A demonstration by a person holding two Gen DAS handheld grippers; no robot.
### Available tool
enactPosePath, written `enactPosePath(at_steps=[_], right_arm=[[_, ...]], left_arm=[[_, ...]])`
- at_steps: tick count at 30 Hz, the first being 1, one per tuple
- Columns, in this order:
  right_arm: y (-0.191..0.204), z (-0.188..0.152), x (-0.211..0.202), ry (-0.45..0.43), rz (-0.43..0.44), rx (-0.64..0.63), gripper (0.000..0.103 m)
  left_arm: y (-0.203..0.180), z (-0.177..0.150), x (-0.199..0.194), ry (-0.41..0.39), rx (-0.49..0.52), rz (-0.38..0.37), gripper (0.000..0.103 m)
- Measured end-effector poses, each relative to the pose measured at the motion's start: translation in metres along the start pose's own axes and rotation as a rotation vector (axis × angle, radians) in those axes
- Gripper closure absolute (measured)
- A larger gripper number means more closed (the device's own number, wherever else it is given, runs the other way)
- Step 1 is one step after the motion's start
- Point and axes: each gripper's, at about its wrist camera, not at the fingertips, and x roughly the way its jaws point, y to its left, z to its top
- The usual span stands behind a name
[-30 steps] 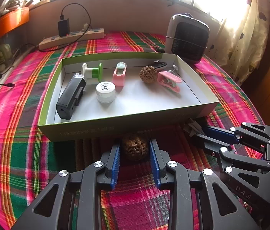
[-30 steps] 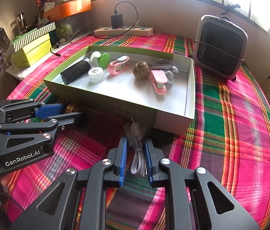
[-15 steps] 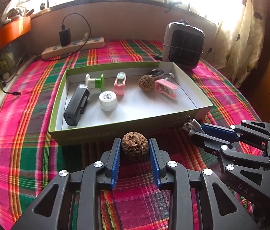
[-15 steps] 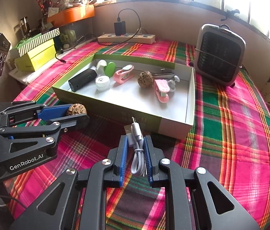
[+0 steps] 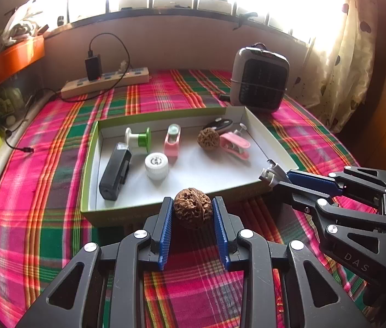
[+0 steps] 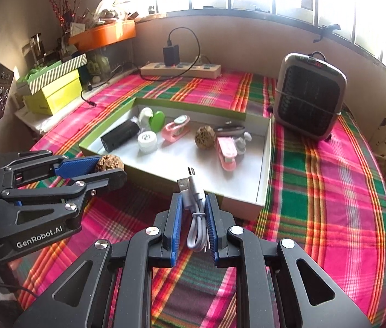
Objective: Organize objects
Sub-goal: 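Carry the walnut and white cable over the white tray with both grippers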
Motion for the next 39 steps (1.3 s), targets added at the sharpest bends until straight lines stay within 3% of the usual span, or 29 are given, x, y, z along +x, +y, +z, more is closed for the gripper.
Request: enactPosePath(at_steps=[22, 39], right_arm=[[-0.016, 0.04, 0.039, 0.04, 0.052, -0.017, 0.085], [-0.019, 0.039, 0.068, 0.113, 0.082, -0.047, 0.085]], left_arm=[[0.001, 0.028, 0.031, 0.02, 0.016, 0.001, 0.076], [0.003, 0.027, 0.058, 0.07, 0.015, -0.002, 0.076]])
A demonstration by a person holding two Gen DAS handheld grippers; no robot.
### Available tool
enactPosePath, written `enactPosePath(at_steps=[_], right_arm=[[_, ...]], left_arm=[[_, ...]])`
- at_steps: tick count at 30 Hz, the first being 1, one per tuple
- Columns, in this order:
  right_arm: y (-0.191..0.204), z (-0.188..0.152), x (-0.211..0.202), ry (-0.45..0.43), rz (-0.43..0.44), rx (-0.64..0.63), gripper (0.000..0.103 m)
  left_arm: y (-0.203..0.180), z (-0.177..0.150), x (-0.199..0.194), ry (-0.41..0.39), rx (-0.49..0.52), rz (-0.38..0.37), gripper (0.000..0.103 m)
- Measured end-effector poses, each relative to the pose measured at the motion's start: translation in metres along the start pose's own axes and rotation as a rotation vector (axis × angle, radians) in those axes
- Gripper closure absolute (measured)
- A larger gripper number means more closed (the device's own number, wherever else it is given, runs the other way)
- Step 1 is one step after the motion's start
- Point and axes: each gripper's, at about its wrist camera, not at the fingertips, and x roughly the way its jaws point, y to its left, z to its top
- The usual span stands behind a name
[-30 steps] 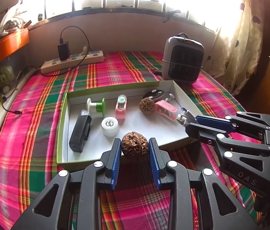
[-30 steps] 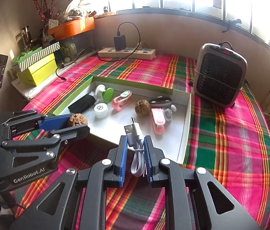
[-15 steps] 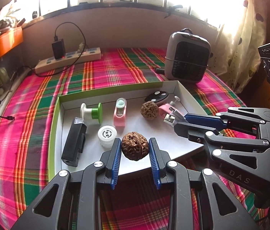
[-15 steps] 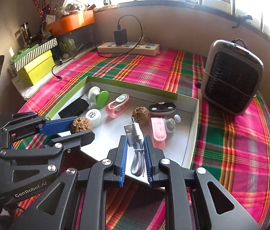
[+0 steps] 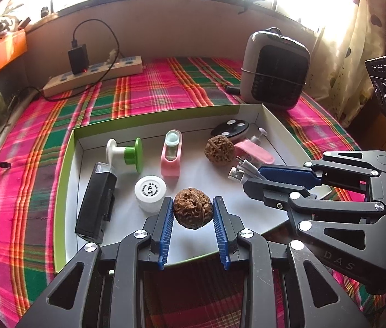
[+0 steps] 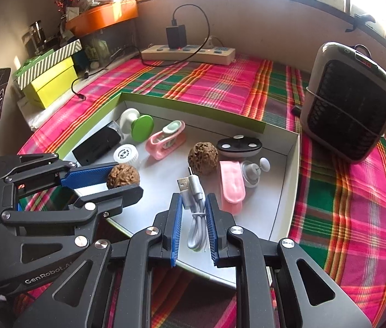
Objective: Organize objects
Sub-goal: 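Carry the walnut and white cable over the white tray with both grippers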
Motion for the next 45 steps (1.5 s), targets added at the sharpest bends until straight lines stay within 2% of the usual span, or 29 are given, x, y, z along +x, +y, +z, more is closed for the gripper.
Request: enactPosePath(at_steps=[45], right_arm=[[-0.01, 0.0, 0.015, 0.057, -0.033, -0.019, 0.084]], left_arm=[[-0.005, 0.012, 0.024, 0.048, 0.019, 0.002, 0.076]])
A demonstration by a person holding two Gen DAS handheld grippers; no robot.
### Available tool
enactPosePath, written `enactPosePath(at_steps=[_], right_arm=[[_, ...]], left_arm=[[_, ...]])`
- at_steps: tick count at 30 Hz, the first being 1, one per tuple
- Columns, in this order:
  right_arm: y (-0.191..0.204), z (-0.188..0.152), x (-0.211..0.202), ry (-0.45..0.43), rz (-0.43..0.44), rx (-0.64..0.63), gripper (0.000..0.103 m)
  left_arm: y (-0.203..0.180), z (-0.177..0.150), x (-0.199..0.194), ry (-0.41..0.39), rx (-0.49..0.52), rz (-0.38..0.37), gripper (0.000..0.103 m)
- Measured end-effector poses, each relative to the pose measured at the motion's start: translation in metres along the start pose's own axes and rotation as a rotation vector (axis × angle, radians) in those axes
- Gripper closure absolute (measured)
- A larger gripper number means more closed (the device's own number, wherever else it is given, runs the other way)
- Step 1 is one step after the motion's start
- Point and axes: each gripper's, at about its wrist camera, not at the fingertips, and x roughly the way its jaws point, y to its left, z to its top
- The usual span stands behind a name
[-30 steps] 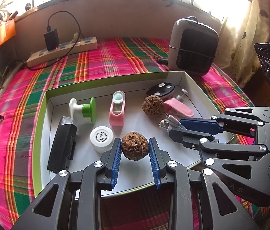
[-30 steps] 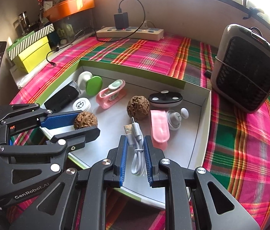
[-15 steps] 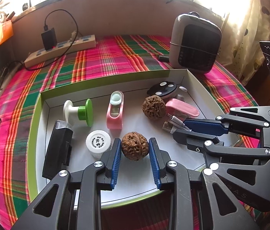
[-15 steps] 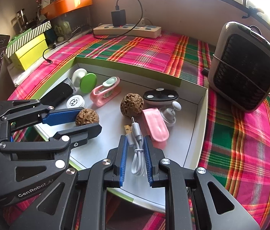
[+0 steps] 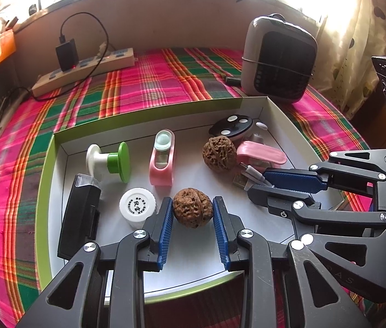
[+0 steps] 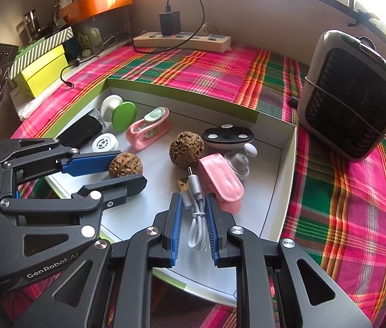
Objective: Organize objects
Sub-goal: 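Carry the walnut and white cable over the white tray with both grippers, then lower the walnut and cable into the tray and open both grippers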
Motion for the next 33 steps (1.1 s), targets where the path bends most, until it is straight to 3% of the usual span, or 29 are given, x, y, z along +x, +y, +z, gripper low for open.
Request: enactPosePath(at_steps=[33], right_arm=[[-0.003, -0.002, -0.005, -0.004, 0.005, 0.037, 0.084]], left_arm=[[0.001, -0.003, -0.01, -0.008, -0.018, -0.017, 0.075]])
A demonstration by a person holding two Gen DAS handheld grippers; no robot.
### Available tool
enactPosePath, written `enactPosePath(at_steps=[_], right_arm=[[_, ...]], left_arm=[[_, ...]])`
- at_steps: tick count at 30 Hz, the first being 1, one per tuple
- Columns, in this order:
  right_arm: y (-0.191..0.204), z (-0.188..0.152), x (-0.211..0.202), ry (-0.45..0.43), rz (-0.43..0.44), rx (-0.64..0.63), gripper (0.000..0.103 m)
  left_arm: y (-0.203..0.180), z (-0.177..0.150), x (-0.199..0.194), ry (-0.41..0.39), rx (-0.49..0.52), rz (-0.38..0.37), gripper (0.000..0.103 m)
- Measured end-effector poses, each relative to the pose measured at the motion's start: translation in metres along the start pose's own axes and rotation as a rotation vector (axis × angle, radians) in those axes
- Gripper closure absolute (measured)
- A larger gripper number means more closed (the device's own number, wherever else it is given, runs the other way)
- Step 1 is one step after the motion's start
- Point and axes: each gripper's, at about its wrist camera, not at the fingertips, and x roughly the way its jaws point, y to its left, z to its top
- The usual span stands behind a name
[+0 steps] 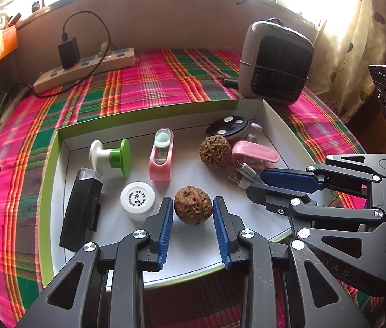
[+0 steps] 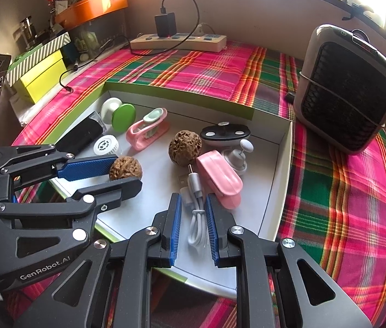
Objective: Organize objects
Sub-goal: 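Lower the walnut and cable into the tray and open both grippers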
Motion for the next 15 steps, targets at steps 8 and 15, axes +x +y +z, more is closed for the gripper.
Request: enactPosePath(at_steps=[8, 15], right_arm=[[0.002, -0.001, -0.007, -0.019, 0.0, 0.014, 0.078], [0.005, -0.007, -0.021, -0.059, -0.003, 0.048, 0.074]], left_arm=[[-0.002, -0.003, -0.012, -0.022, 0.004, 0.011, 0.075], [-0.001, -0.009, -0.029, -0.059, -0.015, 0.049, 0.075]])
